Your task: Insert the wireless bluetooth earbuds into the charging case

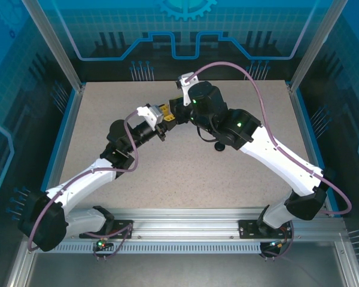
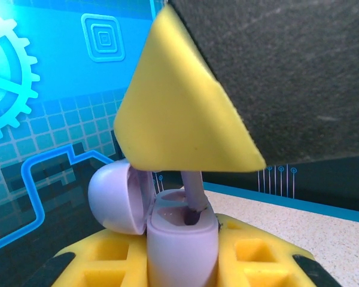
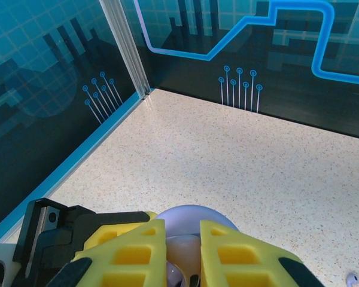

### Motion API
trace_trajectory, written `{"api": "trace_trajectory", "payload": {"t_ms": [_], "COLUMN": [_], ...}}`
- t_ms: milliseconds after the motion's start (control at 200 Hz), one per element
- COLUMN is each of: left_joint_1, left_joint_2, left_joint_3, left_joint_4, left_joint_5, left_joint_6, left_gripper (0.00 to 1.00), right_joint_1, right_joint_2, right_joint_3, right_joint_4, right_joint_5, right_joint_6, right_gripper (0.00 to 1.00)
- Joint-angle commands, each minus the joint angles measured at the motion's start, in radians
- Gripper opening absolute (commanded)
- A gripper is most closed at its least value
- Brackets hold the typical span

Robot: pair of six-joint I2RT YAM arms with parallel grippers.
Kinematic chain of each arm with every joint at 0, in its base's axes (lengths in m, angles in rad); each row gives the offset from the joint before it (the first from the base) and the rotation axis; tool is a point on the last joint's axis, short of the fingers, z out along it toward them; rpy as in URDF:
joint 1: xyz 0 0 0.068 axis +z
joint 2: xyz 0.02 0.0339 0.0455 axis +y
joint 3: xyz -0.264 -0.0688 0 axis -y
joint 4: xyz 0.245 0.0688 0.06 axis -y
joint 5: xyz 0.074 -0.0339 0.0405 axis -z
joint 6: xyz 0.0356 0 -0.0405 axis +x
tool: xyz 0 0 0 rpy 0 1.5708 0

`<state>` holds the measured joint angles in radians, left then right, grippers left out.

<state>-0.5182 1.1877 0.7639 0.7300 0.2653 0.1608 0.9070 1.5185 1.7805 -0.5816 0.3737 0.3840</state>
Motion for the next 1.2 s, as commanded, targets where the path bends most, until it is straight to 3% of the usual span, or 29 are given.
{"api": "trace_trajectory", "payload": {"t_ms": [0,335,735,860,1020,1195], "left_joint_1": [-0.013,-0.017,-0.020,-0.020,-0.019,-0.022], "left_joint_2": [-0.039,-0.038,-0.052,-0.054,-0.051,-0.052], "left_joint_3": [0.042,0.047,0.046,0.045,0.039,0.031], "left_joint_4": [0.058,0.056,0.057,0.057,0.059,0.062], "left_joint_5": [0.001,0.000,-0.002,-0.003,-0.001,-0.004], "left_joint_6": [0.022,0.024,0.024,0.022,0.017,0.013], "left_gripper": [0.00,0.00,0.00,0.00,0.00,0.00], "right_joint_1": [-0.014,-0.013,-0.014,-0.016,-0.029,-0.058], "right_joint_2": [-0.005,0.027,0.050,0.058,0.071,0.075], "right_joint_3": [-0.017,0.008,0.022,0.048,0.111,0.164], "right_joint_4": [-0.008,-0.032,-0.072,-0.076,-0.081,-0.065], "right_joint_5": [-0.036,-0.144,-0.136,-0.134,-0.145,-0.194], "right_joint_6": [0.006,-0.014,-0.025,-0.023,-0.009,0.029], "right_gripper": [0.16,0.15,0.16,0.21,0.42,0.52]}}
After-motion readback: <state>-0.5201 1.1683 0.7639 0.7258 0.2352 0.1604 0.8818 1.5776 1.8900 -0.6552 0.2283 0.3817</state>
